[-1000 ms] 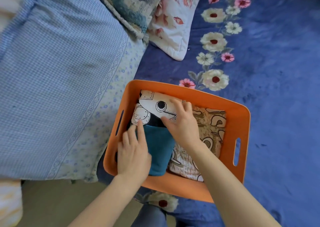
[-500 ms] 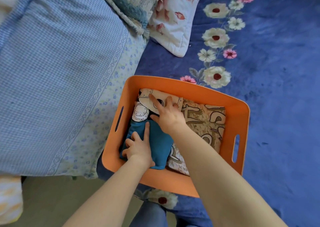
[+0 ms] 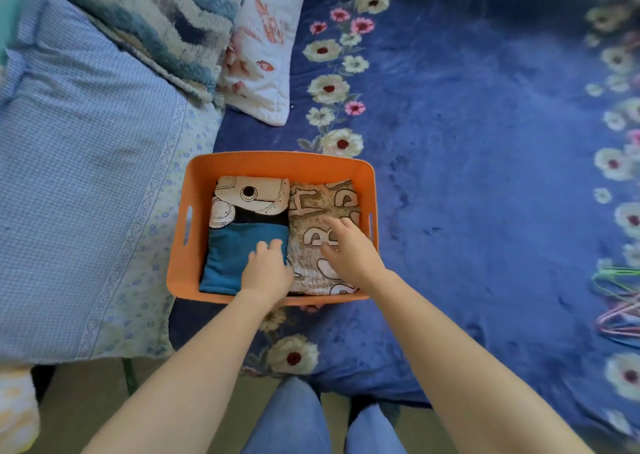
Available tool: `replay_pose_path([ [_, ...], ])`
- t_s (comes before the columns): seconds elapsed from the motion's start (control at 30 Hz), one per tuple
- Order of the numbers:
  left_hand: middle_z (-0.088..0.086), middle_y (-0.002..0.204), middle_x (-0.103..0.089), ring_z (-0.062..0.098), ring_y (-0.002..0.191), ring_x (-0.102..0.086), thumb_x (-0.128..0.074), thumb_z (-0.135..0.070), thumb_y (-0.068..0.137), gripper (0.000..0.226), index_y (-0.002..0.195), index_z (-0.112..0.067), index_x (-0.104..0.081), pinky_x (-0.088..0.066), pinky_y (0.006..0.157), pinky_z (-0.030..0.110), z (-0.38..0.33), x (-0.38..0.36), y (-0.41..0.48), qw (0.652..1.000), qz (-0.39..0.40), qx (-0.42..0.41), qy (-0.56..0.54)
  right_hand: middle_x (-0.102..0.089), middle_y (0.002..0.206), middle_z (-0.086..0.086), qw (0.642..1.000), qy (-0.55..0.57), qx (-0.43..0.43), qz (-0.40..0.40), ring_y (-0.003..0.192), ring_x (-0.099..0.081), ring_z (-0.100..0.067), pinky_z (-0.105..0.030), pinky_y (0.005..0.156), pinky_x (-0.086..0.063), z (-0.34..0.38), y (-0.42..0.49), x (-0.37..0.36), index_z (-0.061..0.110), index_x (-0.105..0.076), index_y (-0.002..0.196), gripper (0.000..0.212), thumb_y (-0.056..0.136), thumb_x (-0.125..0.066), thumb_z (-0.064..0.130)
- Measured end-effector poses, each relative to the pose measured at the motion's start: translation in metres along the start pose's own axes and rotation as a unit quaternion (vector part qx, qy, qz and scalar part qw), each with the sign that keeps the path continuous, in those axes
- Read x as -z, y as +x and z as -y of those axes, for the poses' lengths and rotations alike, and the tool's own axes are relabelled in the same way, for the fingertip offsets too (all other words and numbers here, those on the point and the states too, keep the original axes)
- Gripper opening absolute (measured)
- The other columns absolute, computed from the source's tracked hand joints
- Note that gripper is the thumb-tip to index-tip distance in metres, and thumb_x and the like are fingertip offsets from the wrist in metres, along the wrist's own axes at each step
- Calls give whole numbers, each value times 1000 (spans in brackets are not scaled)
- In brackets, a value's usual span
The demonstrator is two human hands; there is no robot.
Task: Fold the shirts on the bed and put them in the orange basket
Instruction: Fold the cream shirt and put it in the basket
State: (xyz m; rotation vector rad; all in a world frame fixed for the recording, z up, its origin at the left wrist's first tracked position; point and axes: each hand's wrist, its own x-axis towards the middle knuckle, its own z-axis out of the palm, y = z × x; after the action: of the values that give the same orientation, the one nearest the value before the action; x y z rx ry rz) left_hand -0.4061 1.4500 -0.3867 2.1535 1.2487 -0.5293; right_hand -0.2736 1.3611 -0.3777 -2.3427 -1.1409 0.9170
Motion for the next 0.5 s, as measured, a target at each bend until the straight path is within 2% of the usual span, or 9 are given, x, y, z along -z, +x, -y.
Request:
replay_pose_path([
  [0.1,9,118,-52,28,114,-46,-47,-12,90,28,117,-13,-56,-41,84,39,-53,-18,-36,992,-76,-90,-37,-51,123,-3,998,15,-33,-59,115,-49,-22,-35,89,-42,-33,-66,38,17,-50,133,39,94,-49,23],
  [0.2,11,107,-59,31,108,-52,-49,-7,86,21,101,-9,-64,-41,85,39,-107,-42,-65,979,-91,-176,-43,-50,124,-3,992,7,-86,-95,111,-51,-21,-28,86,-37,-79,-131,74,14,-52,129,35,96,-48,23],
  [0.33,7,110,-59,26,111,-53,-48,-10,88,25,107,-13,-65,-41,87,35,-195,-87,-117,963,-63,-263,9,-51,123,-5,972,30,-182,-142,110,-53,-23,-30,90,-41,-160,-231,114,12,-55,126,33,95,-49,25],
  [0.5,4,113,-58,24,107,-54,-42,-12,91,30,111,-17,-64,-39,75,28,-320,-156,-198,937,-33,-339,76,-50,122,-8,951,28,-255,-175,115,-51,-25,-34,96,-39,-266,-356,167,11,-56,124,35,93,-52,27],
])
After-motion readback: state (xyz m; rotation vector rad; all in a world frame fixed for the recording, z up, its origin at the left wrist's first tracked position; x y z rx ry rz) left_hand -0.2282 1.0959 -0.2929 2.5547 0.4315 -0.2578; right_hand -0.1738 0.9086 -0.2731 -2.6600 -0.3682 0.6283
